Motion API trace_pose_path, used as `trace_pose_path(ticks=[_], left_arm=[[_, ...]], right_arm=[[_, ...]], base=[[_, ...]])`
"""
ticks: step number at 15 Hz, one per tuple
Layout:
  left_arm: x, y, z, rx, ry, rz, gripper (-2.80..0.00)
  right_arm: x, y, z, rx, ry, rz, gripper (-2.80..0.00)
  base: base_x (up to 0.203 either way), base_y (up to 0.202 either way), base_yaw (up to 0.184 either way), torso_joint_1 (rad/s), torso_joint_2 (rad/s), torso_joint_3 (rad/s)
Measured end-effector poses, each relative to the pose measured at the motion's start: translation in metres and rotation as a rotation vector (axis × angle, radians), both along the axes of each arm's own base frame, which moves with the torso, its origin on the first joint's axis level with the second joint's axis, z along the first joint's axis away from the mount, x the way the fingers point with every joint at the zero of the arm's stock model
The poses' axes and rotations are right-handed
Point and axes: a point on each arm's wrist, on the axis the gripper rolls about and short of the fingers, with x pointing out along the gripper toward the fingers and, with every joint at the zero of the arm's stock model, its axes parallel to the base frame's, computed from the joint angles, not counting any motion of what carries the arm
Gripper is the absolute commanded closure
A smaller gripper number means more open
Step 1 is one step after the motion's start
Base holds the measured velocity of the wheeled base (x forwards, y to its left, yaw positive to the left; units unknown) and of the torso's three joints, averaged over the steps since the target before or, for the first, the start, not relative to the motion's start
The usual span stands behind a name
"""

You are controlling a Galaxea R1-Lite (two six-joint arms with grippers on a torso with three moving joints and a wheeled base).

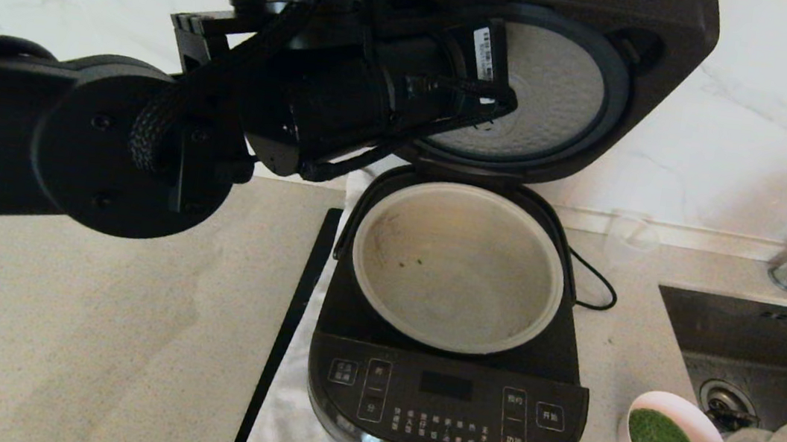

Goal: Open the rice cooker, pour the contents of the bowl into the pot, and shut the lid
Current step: Open the rice cooker

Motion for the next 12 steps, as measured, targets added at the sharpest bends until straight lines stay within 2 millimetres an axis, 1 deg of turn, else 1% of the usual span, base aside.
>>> trace_pose_path(ticks=[2,9,12], left_arm=[[0.003,0.001,0.005,-0.007,-0.013,0.007,0.0],[0.015,0.0,0.011,-0.007,-0.046,0.033,0.0],[0.018,-0.001,0.009,0.006,-0.029,0.035,0.0]], right_arm=[[0.0,0.0,0.0,0.0,0.0,0.0,0.0],[0.0,0.0,0.0,0.0,0.0,0.0,0.0],[0.0,0.0,0.0,0.0,0.0,0.0,0.0]], base=[[0.0,0.0,0.0,0.0,0.0,0.0],[0.0,0.0,0.0,0.0,0.0,0.0],[0.0,0.0,0.0,0.0,0.0,0.0]])
